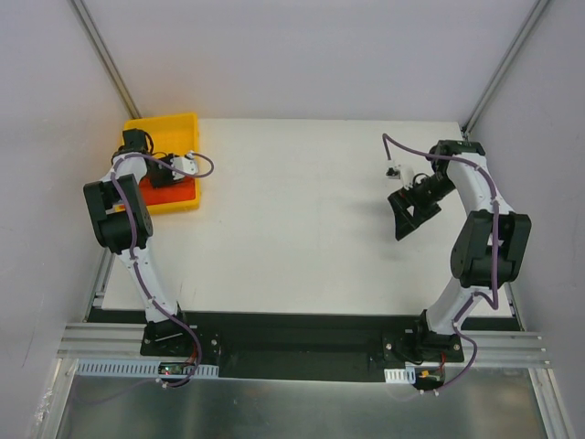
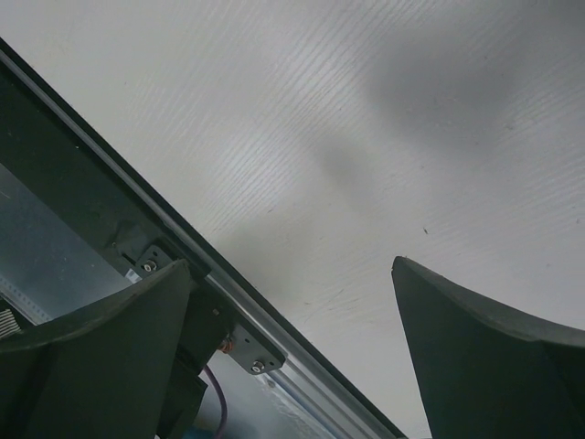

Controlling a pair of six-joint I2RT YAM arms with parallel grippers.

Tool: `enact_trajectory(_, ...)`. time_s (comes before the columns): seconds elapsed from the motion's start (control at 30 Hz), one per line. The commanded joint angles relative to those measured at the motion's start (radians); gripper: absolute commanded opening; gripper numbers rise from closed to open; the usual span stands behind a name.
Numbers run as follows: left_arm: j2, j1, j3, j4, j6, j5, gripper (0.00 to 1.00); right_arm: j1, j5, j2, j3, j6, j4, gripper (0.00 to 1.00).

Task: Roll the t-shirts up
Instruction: Place the T-shirt in the bin.

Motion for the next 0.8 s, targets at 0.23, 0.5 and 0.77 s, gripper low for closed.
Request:
enact_trajectory(0.23, -0.037, -0.016, 0.030, -0.132, -0.001, -0.010, 0.42, 0.024, 0.002, 0.035, 0.067, -0.028, -0.125, 0.96)
enact_trajectory(0.5, -0.056, -0.021, 0.050, -0.181, -0.018, -0.048, 0.57, 0.026, 0.020, 0.057, 0.096, -0.038, -0.131, 0.96)
enact_trajectory(0.77, -0.086, -0.019, 0.202, -0.458, -0.056, -0.006, 0.57, 0.024, 0.008, 0.093, 0.114, -0.049, -0.136, 0.96)
